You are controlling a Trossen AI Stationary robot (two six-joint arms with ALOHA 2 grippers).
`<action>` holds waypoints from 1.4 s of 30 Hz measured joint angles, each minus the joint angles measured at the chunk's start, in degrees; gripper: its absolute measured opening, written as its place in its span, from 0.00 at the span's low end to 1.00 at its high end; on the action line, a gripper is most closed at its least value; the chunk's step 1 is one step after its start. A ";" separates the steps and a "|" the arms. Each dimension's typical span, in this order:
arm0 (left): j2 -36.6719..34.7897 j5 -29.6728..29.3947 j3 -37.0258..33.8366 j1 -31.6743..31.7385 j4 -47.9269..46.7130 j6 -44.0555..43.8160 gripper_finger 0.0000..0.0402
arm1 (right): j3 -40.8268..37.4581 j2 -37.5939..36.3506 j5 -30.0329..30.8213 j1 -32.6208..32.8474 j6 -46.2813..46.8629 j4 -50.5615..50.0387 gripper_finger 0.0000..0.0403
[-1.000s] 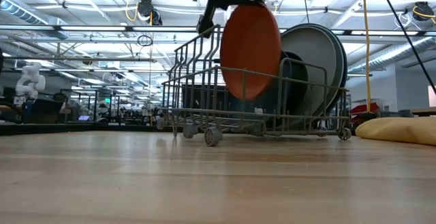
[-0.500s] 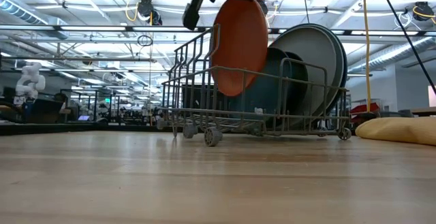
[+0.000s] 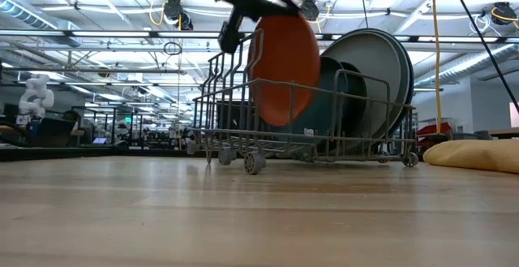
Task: Sort dishes
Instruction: Put the orange plate into the dish rack
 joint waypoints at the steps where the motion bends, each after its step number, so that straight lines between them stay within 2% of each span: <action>1: 0.28 -0.36 -0.02 0.09 -0.09 0.06 0.00 | -0.01 0.02 0.00 0.00 0.01 0.17 0.46; 8: 0.94 3.36 0.03 0.63 8.48 4.85 0.00 | 0.00 0.01 0.01 -0.02 -0.05 0.23 0.46; 18: 1.90 4.38 0.20 1.09 7.63 4.65 0.00 | 0.00 0.01 0.00 0.00 -0.07 0.21 0.46; 25: 1.88 4.05 3.91 1.11 7.21 4.45 0.00 | 0.00 0.02 0.00 -0.01 -0.12 0.13 0.46; 30: 1.90 3.22 4.99 1.68 0.59 0.03 0.00 | 0.00 0.02 0.00 0.00 -0.55 0.08 0.46; 42: 4.88 2.91 4.99 1.92 2.79 0.10 0.00 | 0.00 0.02 -0.01 0.00 -0.14 0.19 0.46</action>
